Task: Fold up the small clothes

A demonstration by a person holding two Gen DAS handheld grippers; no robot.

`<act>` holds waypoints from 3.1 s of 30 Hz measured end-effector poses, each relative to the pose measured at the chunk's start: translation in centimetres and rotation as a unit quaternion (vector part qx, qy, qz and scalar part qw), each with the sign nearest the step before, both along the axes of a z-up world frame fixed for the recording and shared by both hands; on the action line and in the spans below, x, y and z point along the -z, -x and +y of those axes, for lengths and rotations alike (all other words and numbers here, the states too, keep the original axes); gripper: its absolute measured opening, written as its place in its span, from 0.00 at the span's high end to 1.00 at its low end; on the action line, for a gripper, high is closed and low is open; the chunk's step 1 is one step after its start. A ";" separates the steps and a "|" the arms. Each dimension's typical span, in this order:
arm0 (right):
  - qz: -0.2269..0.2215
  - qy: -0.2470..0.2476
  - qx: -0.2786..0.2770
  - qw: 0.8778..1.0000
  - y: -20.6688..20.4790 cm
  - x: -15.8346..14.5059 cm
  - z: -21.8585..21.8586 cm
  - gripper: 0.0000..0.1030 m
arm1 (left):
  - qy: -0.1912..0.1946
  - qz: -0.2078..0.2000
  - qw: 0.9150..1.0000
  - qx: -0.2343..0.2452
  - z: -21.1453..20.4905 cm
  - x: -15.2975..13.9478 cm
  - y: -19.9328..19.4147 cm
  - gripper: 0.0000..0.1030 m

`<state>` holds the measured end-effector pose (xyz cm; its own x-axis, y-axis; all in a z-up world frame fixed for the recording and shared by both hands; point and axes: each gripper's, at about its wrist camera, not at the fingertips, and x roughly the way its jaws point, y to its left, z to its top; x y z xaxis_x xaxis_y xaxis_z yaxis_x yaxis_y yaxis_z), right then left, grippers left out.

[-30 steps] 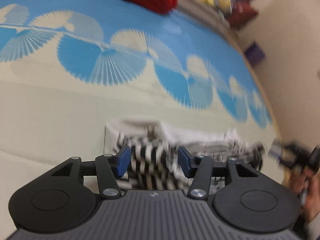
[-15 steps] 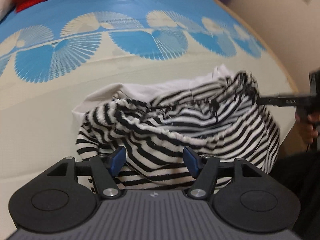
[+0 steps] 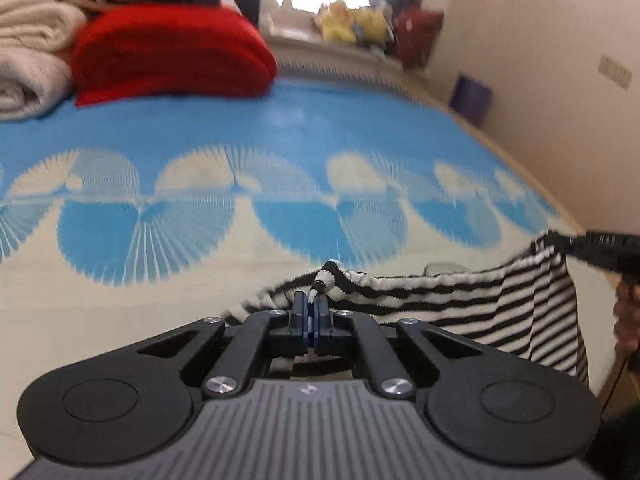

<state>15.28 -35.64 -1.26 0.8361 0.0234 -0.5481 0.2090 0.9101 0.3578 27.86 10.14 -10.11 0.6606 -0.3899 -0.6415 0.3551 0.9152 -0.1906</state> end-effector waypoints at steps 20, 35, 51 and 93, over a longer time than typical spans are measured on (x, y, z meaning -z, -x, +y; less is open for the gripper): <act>0.122 0.020 -0.001 0.992 -3.0 4.1 -3.1 0.48 | 0.011 0.146 0.985 -0.086 7.5 4.2 -4.5 0.53; 0.167 0.099 -0.045 0.980 -4.5 6.1 -0.9 0.98 | -0.023 0.117 0.993 -0.024 3.7 5.9 -6.2 0.99; 0.187 0.087 0.000 0.979 -5.8 5.8 -1.5 0.66 | -0.041 0.152 0.982 -0.104 6.8 5.4 -7.5 0.67; 0.334 0.063 -0.176 0.924 7.8 7.3 0.0 0.84 | -0.070 0.342 0.936 0.048 9.9 9.5 4.6 0.74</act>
